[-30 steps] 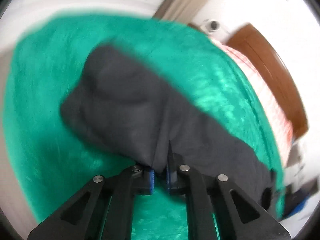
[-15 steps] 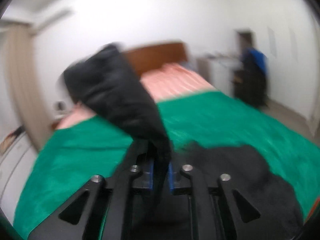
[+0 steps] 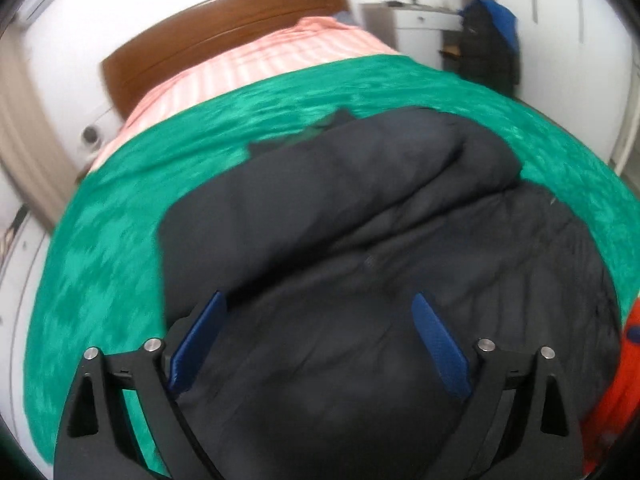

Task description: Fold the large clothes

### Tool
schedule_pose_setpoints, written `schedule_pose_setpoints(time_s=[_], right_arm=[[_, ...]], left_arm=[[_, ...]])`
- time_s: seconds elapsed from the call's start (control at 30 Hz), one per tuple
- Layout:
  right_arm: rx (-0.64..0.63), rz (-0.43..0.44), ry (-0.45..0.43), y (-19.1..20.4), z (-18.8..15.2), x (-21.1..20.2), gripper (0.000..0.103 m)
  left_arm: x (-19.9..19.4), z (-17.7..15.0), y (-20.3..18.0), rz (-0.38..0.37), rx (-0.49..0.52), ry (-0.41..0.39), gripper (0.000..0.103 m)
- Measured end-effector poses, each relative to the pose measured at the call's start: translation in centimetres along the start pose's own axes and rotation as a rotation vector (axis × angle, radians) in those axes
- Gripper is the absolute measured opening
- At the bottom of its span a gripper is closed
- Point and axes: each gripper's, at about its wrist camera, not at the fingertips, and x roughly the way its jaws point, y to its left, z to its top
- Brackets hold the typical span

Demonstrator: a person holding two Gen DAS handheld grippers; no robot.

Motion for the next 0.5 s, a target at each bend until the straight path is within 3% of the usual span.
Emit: schedule_pose_setpoints(time_s=[0.17,0.3,0.5], right_arm=[[-0.059,0.019,-0.005,1.3,-0.4,0.1,0.093],[-0.073,0.026,-0.004,1.5,-0.5,0.3,0.093],[-0.07,0.012,-0.005,1.3,-0.6,0.1,0.093]], left_arm=[[-2.4,-4.4,4.2,0.092,-0.137,0.014,0.096],[-3.5,-7.8,4.4,0.052,-0.254,0.036,0.096],[-3.1,-7.9,2.4,0.023,-0.268,0.033,0.096]])
